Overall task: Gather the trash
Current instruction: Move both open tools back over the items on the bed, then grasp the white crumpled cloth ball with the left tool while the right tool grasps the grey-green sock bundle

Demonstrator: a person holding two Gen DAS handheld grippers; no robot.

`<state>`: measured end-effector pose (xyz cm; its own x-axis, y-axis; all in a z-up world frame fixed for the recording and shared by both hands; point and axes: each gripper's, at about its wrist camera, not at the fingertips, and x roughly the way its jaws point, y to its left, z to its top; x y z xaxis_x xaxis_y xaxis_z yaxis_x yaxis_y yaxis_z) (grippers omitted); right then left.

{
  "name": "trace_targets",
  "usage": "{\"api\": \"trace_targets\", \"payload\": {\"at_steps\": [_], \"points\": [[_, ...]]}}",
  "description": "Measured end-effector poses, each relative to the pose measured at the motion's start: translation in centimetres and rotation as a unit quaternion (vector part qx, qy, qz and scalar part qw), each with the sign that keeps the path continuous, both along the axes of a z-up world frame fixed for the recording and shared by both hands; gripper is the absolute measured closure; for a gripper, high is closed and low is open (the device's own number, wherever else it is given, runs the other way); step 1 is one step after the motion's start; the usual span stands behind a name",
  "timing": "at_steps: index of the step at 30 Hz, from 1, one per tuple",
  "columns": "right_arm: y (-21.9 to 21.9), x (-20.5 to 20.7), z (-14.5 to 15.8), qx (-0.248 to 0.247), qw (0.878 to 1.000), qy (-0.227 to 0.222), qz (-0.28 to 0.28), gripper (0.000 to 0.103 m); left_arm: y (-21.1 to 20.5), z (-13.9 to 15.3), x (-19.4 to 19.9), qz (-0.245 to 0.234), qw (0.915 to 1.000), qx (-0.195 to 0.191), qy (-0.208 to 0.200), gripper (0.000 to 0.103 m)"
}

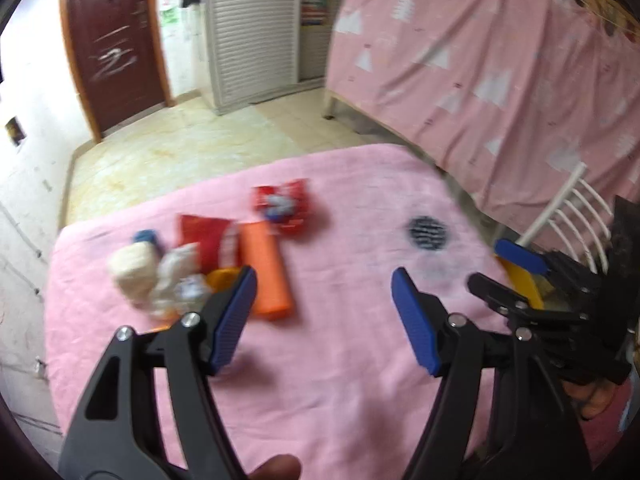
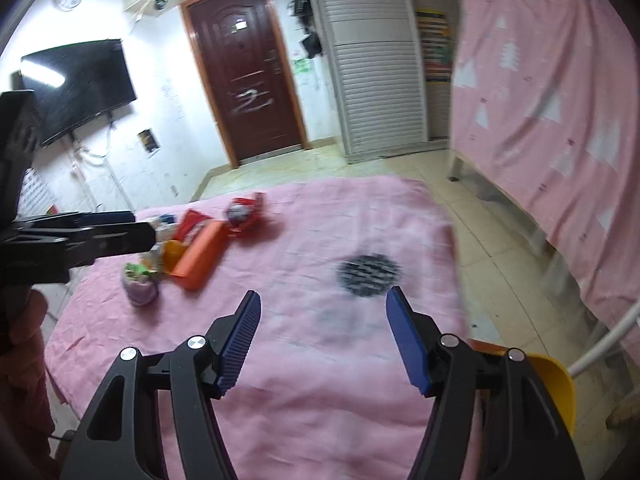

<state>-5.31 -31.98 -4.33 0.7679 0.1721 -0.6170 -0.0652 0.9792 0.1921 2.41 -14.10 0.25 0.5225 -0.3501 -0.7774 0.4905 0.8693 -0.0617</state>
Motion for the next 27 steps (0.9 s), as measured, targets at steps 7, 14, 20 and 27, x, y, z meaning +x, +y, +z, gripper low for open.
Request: {"api": "trace_targets", "payload": {"at_steps": [7,14,20,27], "points": [[6.1,2.4,0.0,0.001,0.998,0.011,0.07,0.044,7.0,-1.0,4.1,0.088,0.996,0.016,0.001,0.036],[12.4,4.8,-0.8,-0.01,0.99,0.028,0.14,0.043,11.2,-2.6,7.9,0.148,0.9884,0.016,0.028,0.036],[16.8,6.3,-1.3,-0.025,0.981,0.039,0.189,0.043,12.4,-4.3,10.0,0.158,0.9856,0.005,0.058,0.036],[19.4,7.6,-2.0,-0.041,0.974,0.052,0.216,0.043,12.6,-5.8,10.9,0.149,0.9846,-0.009,0.091,0.047]]}}
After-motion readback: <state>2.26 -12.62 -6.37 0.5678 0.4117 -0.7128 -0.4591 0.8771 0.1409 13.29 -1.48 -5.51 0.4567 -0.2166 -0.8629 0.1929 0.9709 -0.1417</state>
